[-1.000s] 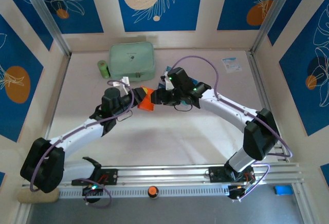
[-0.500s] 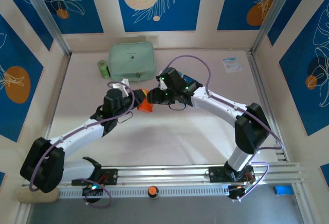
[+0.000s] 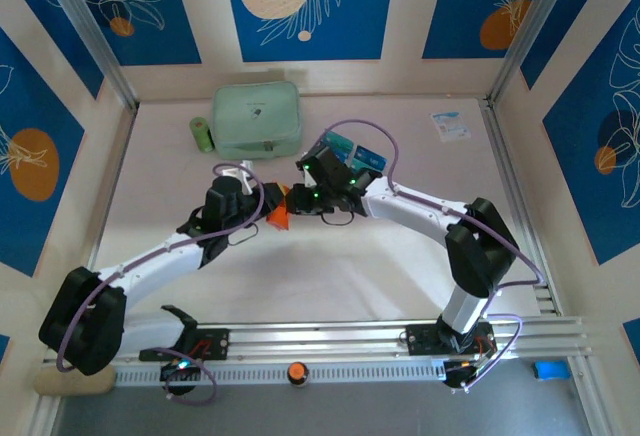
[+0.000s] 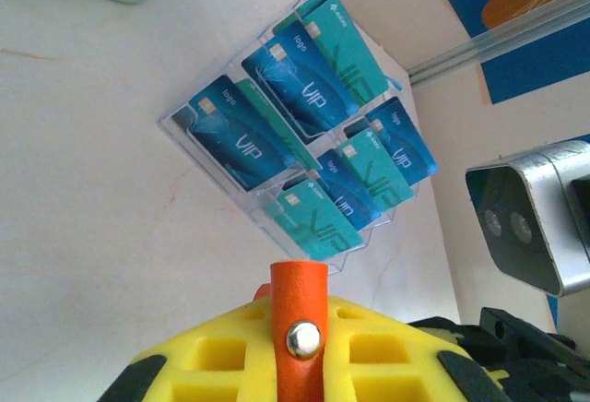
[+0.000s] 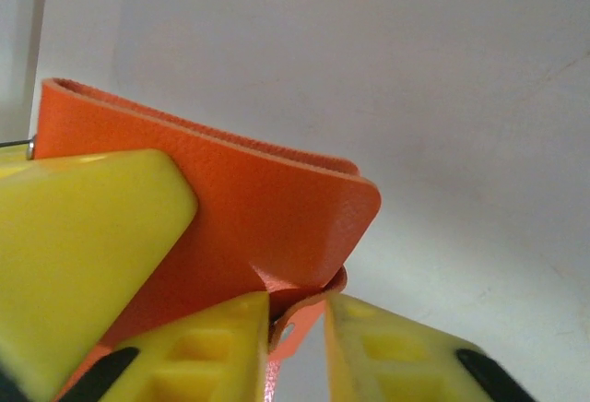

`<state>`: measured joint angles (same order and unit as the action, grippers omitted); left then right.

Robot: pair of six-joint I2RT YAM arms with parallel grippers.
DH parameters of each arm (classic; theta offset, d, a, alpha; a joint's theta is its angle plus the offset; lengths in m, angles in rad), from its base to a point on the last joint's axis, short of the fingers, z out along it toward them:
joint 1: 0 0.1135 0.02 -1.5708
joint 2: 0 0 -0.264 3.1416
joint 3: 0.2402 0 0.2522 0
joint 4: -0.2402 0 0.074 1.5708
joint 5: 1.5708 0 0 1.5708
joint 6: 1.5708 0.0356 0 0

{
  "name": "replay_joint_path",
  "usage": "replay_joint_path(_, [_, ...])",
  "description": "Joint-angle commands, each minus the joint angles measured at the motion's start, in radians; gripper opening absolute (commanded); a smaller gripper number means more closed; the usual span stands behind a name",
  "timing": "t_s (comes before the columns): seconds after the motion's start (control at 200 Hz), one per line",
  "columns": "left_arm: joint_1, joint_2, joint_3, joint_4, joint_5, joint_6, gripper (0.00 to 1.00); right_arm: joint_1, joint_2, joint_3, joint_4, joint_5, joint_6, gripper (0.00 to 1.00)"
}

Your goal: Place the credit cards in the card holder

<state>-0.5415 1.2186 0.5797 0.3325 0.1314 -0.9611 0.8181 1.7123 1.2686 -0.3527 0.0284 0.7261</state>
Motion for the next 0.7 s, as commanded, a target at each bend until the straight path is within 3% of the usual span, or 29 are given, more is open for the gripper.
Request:
replay_joint_path(0.0, [-0.012, -0.019, 0.015, 0.112, -0.006, 0.003, 0.0, 0.019, 0.044, -0.045, -0.072, 0.015, 0.019, 0.14])
replay_joint_path(0.085, [-0.012, -0.021, 0.014, 0.107, -0.009, 0.008, 0.0, 0.016, 0.047, -0.069, -0.056, 0.005, 0.028, 0.0])
replay_joint_path(0.43, [-0.012, -0.029, 0.009, 0.1, -0.016, 0.016, 0.0, -0.067, 0.033, -0.303, 0.047, -0.004, 0.043, 0.0])
replay_joint_path(0.695, [-0.012, -0.013, 0.002, 0.132, -0.016, -0.016, 0.0, -0.101, -0.044, -0.331, 0.0, -0.013, 0.014, 0.0])
